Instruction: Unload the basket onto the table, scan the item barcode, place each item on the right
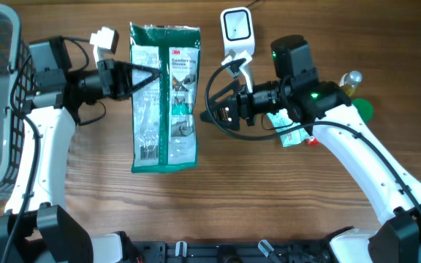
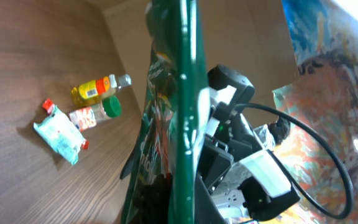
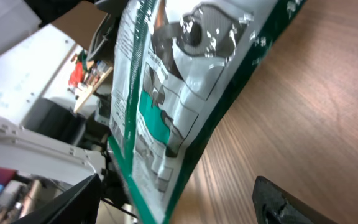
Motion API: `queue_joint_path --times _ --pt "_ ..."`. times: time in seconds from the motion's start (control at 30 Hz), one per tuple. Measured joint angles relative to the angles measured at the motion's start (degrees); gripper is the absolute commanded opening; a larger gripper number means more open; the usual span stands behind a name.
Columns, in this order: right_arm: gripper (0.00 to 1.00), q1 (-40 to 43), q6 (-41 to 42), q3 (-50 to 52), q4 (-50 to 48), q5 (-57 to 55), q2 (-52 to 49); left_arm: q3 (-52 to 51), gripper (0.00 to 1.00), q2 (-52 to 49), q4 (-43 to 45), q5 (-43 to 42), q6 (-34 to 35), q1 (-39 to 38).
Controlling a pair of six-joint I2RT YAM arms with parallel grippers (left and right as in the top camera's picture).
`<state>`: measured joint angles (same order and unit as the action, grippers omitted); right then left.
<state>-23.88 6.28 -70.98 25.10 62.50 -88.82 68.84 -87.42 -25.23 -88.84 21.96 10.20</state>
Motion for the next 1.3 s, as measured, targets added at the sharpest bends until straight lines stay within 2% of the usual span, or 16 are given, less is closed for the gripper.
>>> queue_joint_path --times 0.1,0.23,0.4,0.47,0.57,0.83,1.0,1.17,1.3 --pt "0.78 -1.57 4.33 0.39 -2.89 -0.98 0.00 0.02 0.04 0.00 9.01 -0.22 6.75 0.00" --pt "0.78 -2.34 10.36 5.42 -14.91 -1.18 0.00 0.02 0.04 0.00 19.54 -0.44 15.82 0.00" --pt "0.77 -2.34 16.74 13.55 -33.03 -1.07 0.00 0.02 0.04 0.00 22.69 -0.46 22.27 0.00" --pt "0.77 -2.34 19.04 16.44 -41.75 0.11 0.00 0.02 0.04 0.00 22.67 -0.46 23.28 0.00" --pt "0.77 -2.34 23.12 17.66 -48.61 1.27 0.00 0.02 0.04 0.00 22.73 -0.46 24.04 0.00" --pt "0.76 -5.60 26.60 17.73 -52.68 1.51 -1.46 0.02 0.04 0.00 23.56 -0.46 24.48 0.00" --pt "0.72 -8.41 28.74 18.18 -62.64 1.25 -4.83 0.02 0.04 0.00 23.58 -0.46 24.50 0.00" --pt "0.67 -8.70 34.97 18.34 -74.12 0.44 -5.90 0.02 0.04 0.00 23.58 -0.48 24.70 0.00" --pt "0.63 -8.72 37.68 18.34 -74.47 0.02 -6.01 0.02 0.04 0.00 23.58 -0.46 24.70 0.00"
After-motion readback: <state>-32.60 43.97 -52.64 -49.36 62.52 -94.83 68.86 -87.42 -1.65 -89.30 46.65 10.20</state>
